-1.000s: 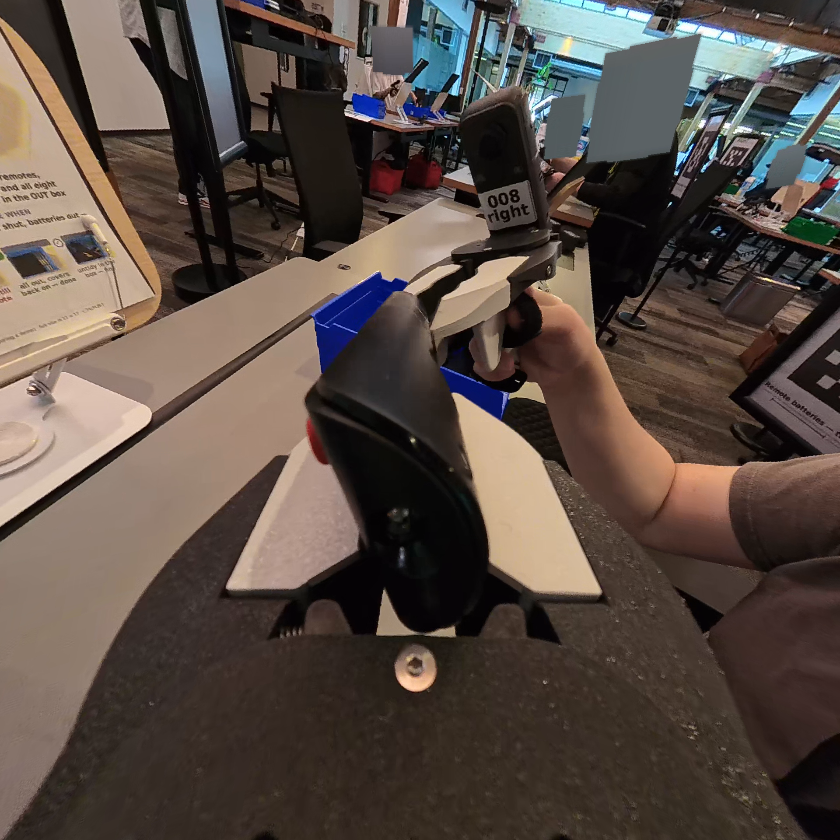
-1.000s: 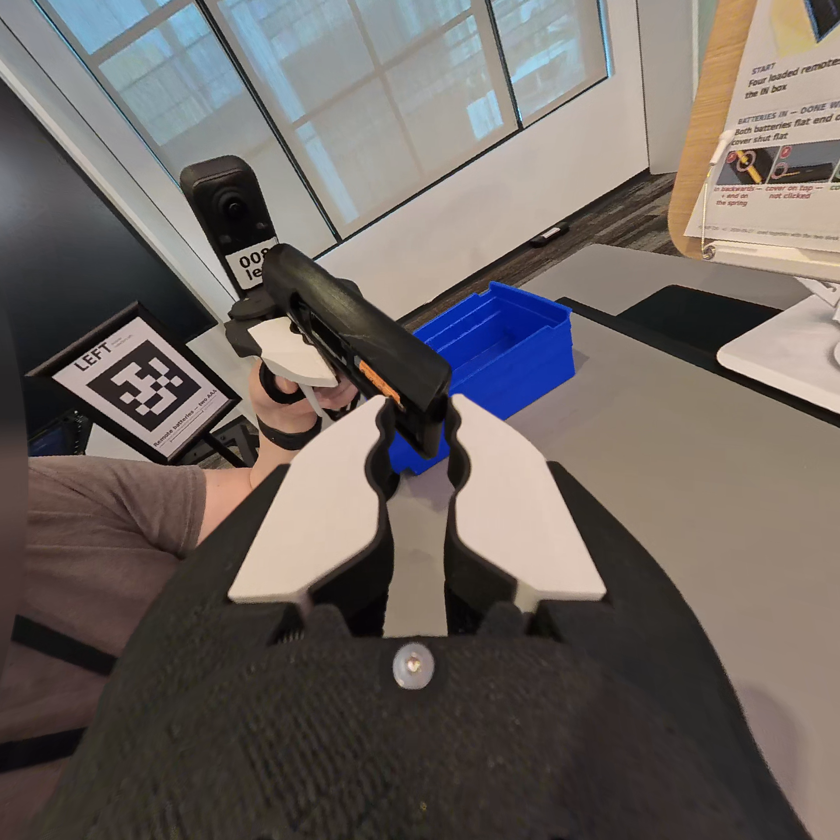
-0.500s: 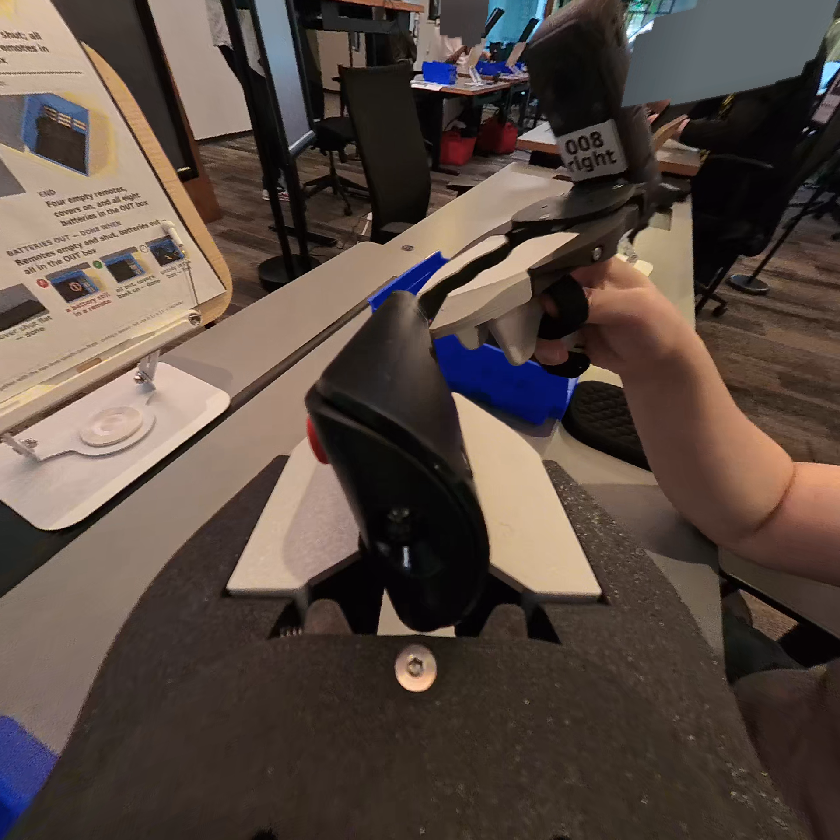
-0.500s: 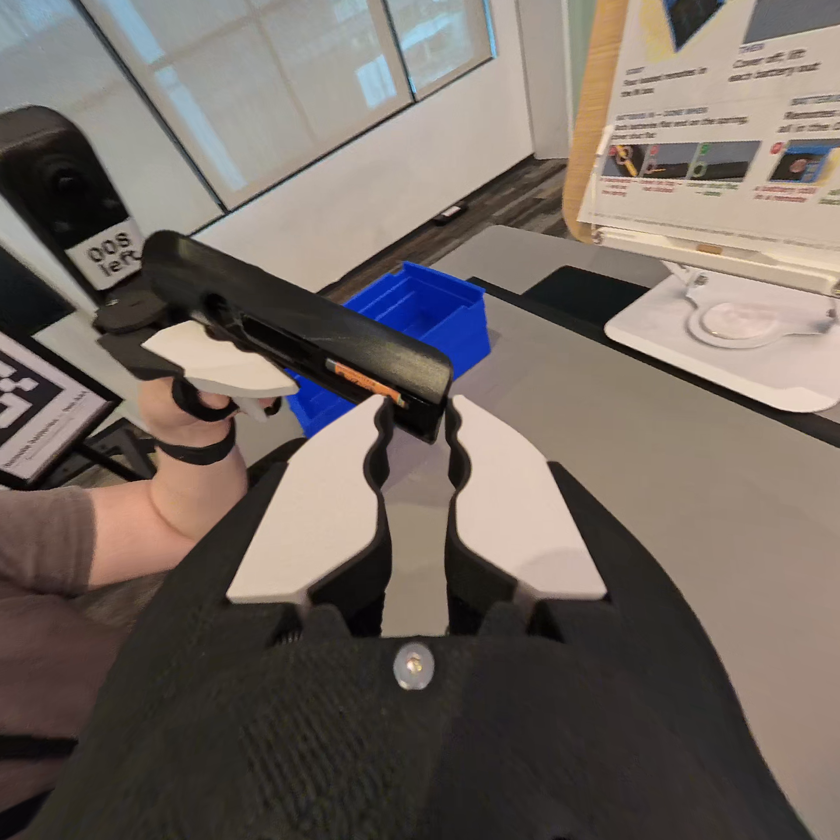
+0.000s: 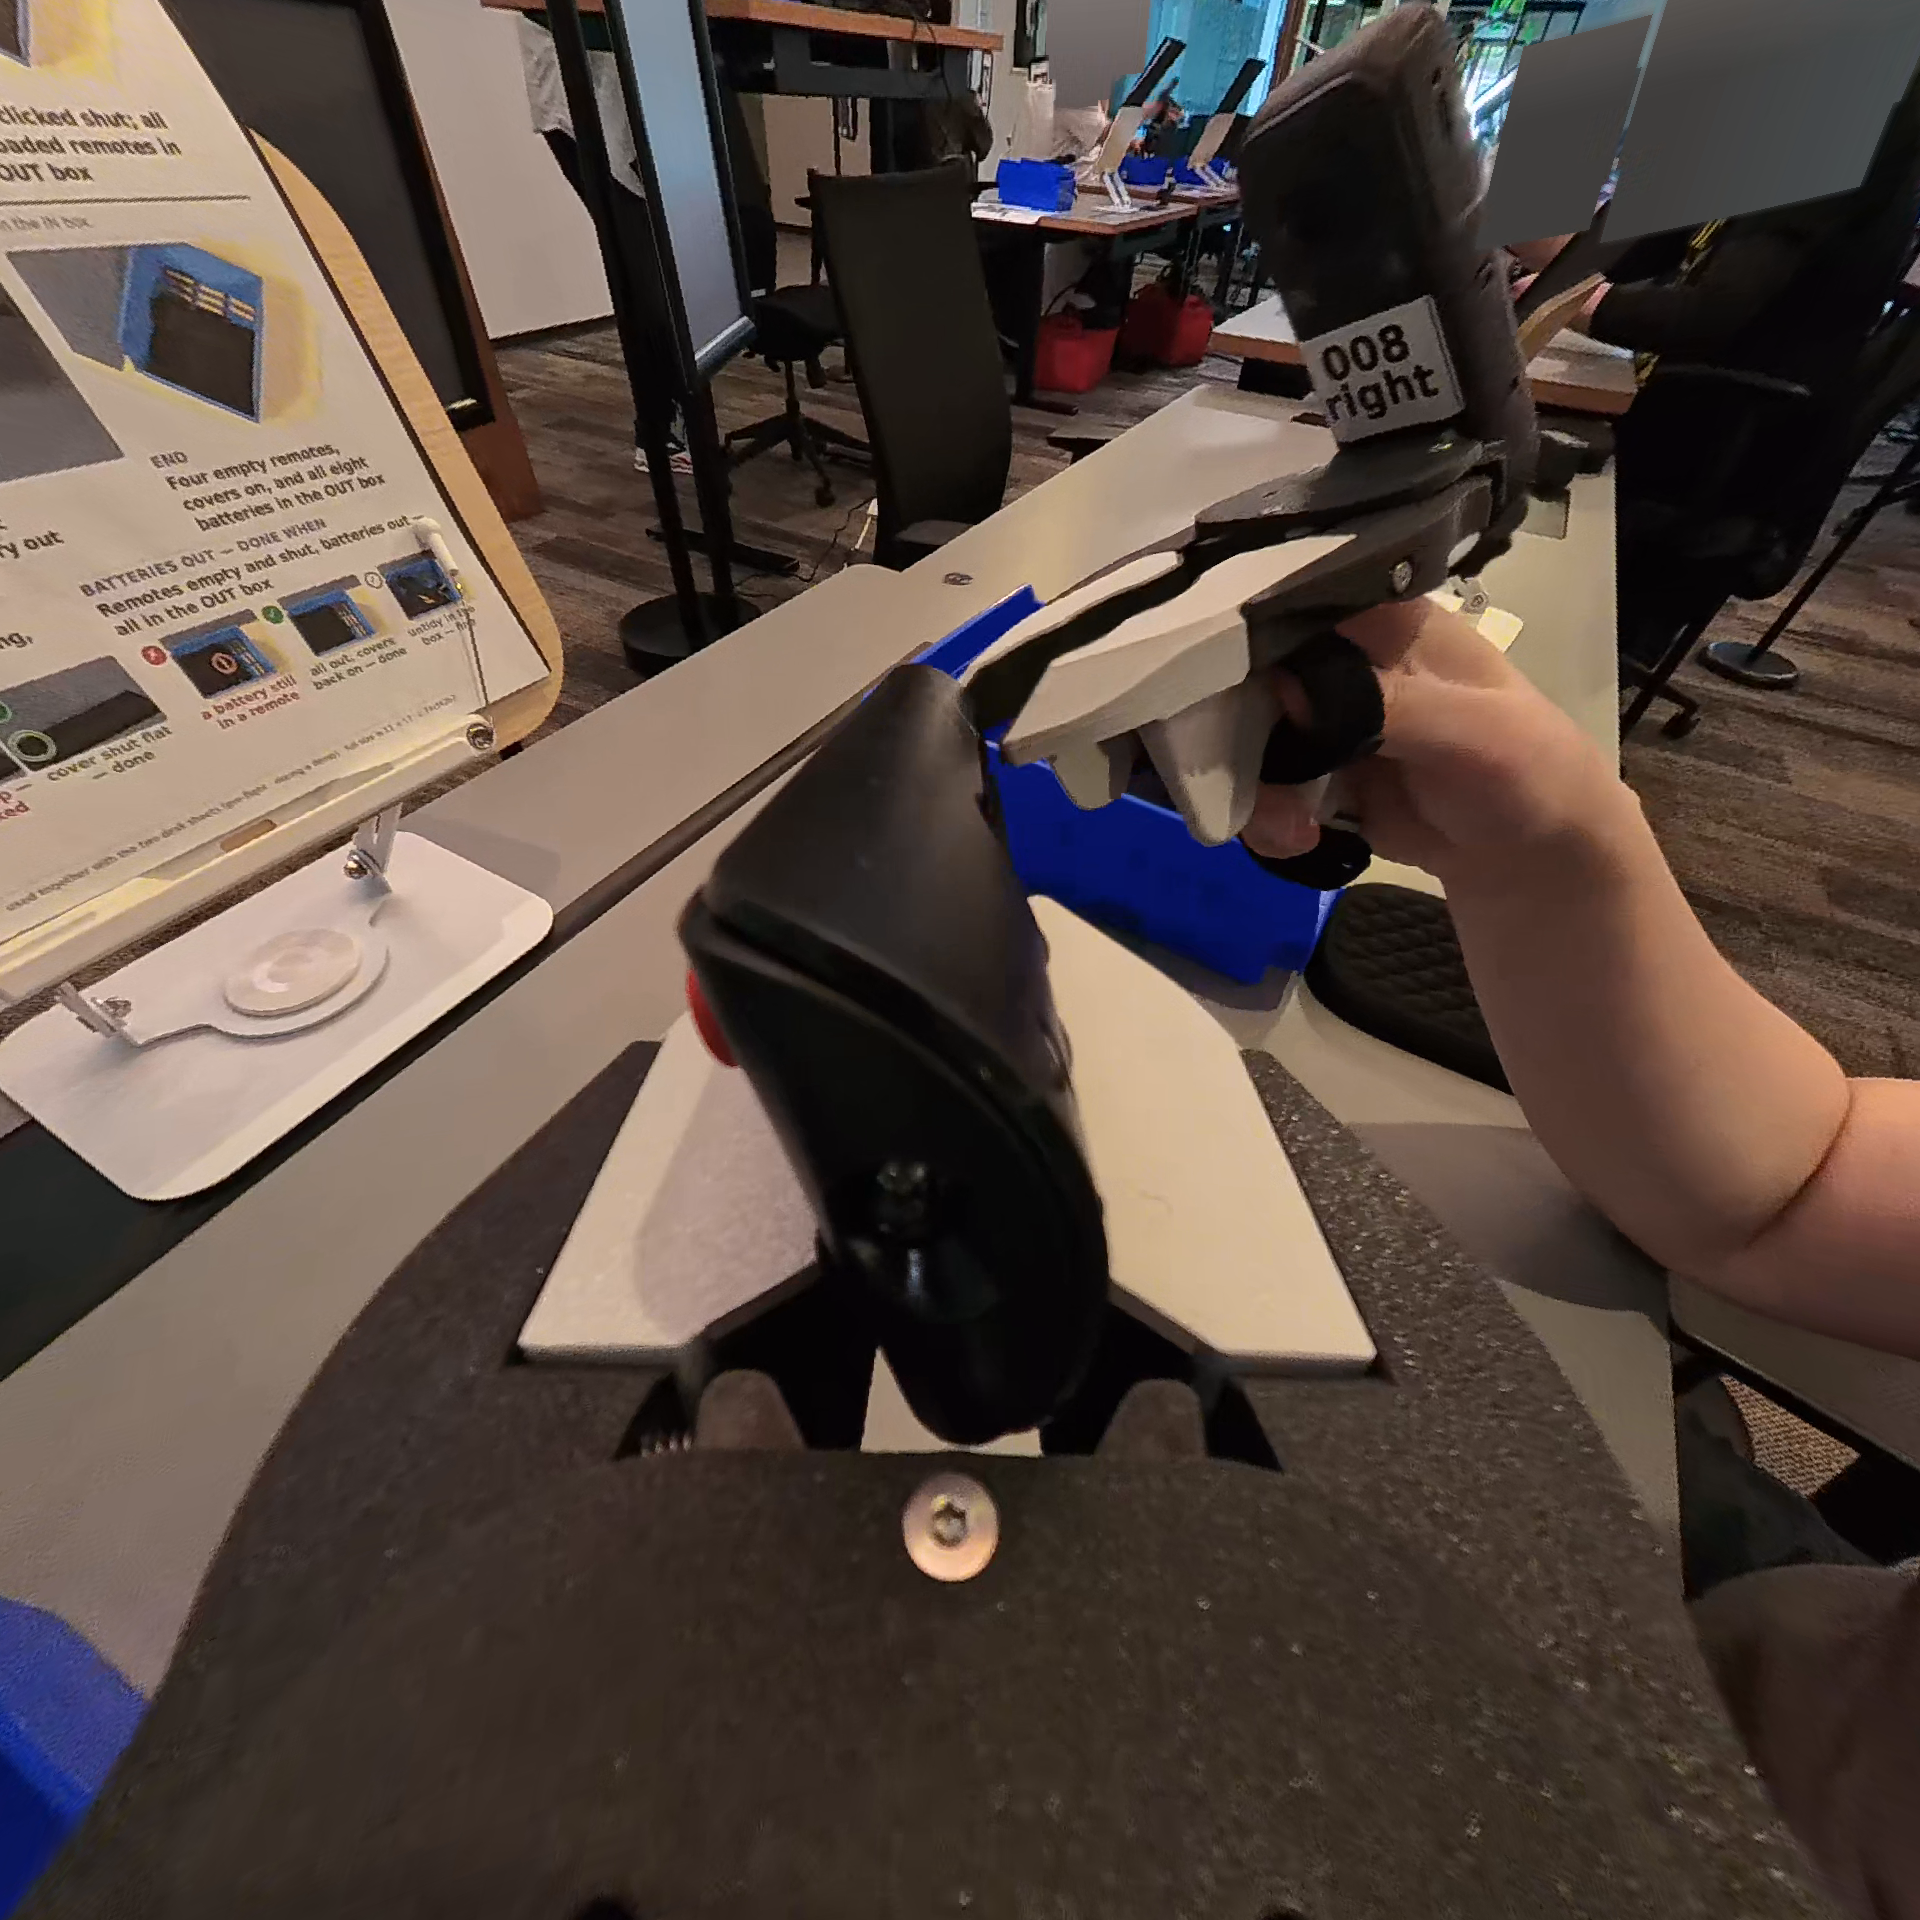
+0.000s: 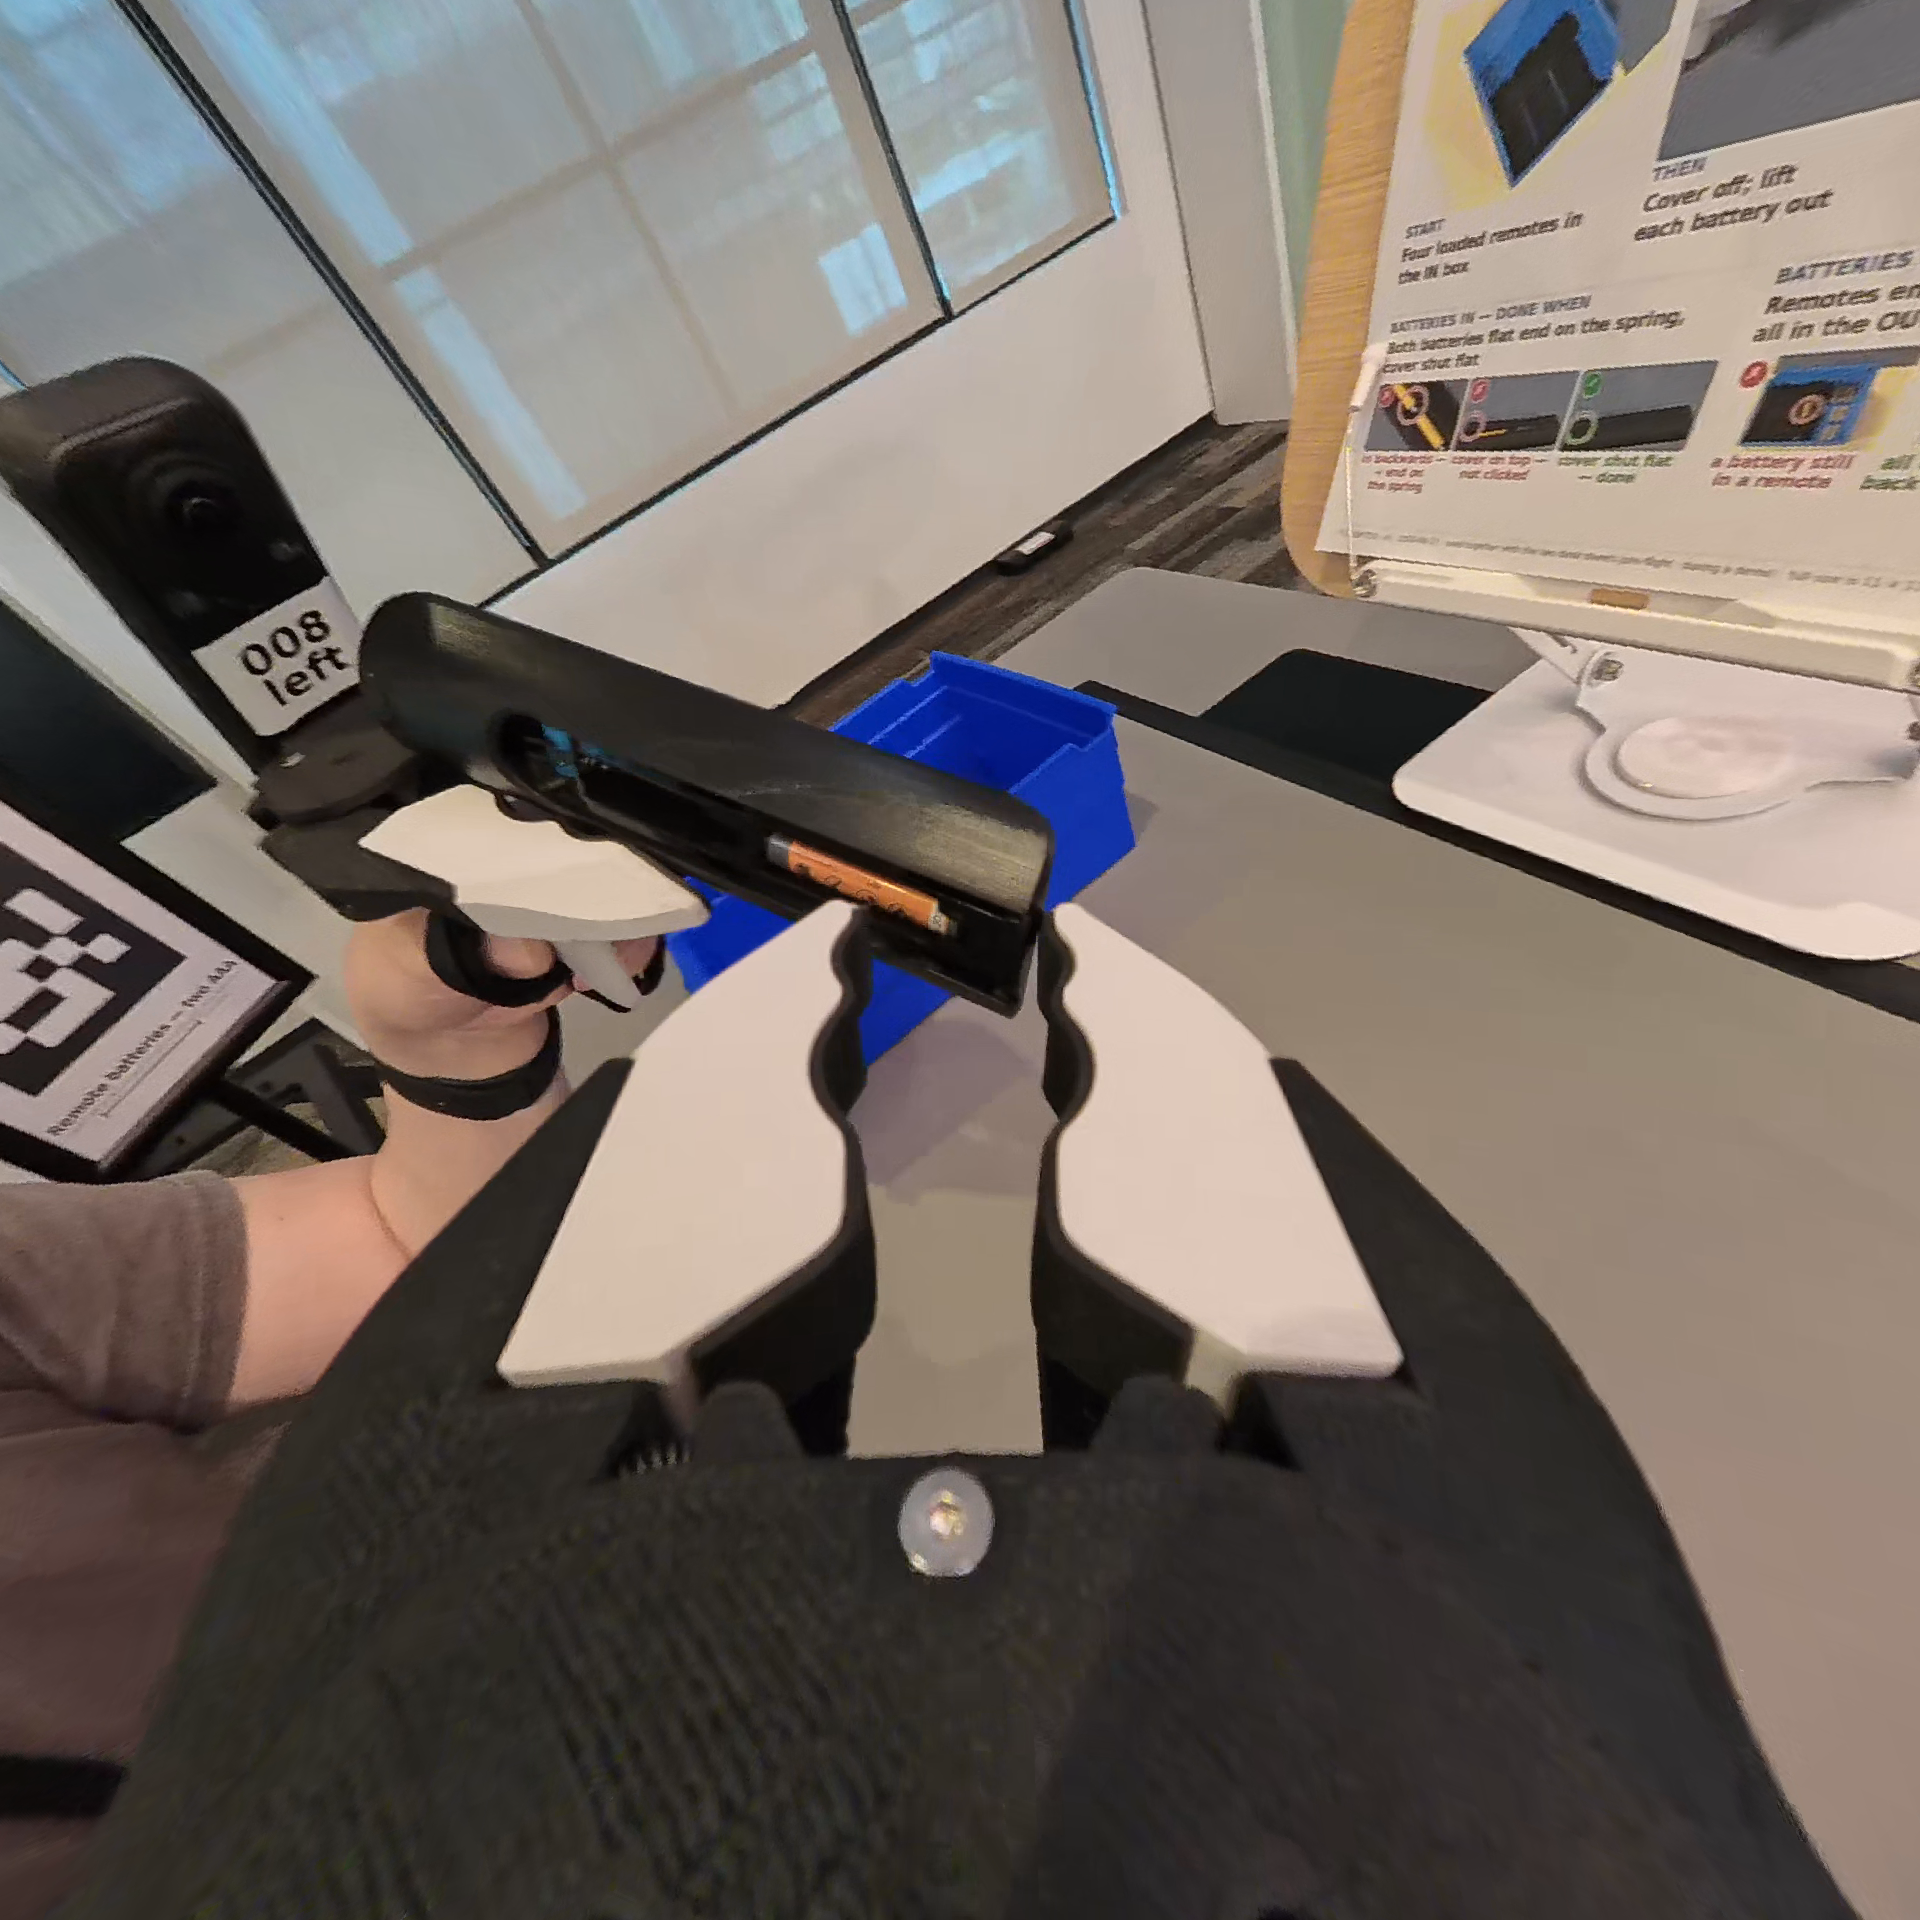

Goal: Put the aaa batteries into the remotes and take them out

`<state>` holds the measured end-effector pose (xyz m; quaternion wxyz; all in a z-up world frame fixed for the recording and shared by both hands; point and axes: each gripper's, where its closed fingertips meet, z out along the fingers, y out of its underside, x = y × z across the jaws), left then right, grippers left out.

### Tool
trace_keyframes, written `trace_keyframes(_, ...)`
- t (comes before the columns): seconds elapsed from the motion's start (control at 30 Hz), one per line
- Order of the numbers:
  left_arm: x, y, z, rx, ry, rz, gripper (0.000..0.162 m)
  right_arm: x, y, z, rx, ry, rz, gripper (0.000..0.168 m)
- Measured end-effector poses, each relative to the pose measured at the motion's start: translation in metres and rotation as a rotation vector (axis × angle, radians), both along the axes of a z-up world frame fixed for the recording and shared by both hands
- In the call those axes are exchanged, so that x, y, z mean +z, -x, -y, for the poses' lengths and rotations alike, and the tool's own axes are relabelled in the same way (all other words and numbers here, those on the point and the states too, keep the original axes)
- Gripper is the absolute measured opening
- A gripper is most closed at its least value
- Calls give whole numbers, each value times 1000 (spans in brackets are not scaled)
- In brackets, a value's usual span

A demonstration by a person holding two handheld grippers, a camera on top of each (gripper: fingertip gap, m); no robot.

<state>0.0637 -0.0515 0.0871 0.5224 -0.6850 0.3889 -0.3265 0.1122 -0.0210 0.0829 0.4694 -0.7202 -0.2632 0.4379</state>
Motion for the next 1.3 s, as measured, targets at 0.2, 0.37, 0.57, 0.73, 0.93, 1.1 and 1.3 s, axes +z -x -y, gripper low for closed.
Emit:
trace_keyframes(0.2,-3,-2,0,23,-18,-30,20,-6,-1,-6,-62,-6,47,25)
trace_keyframes(0.37,-7,-5,-1,38,-21,-48,20,-10,-4,-7,-84,-5,80,26)
trace_keyframes(0.57,-9,-7,-2,55,-35,-73,19,-14,-5,-9,-91,-23,92,26)
trace_keyframes(0.73,-13,-10,-4,82,-56,-96,18,-19,-7,-13,-95,-16,103,24)
trace_keyframes(0.93,-12,-10,-4,86,-61,-91,18,-20,-10,-14,-105,-44,133,17)
trace_keyframes(1.1,-11,-11,-3,89,-78,-97,18,-19,-11,-14,-106,-42,130,17)
trace_keyframes(1.3,-3,-8,0,38,-38,-23,20,-4,-9,-4,-27,-23,18,23)
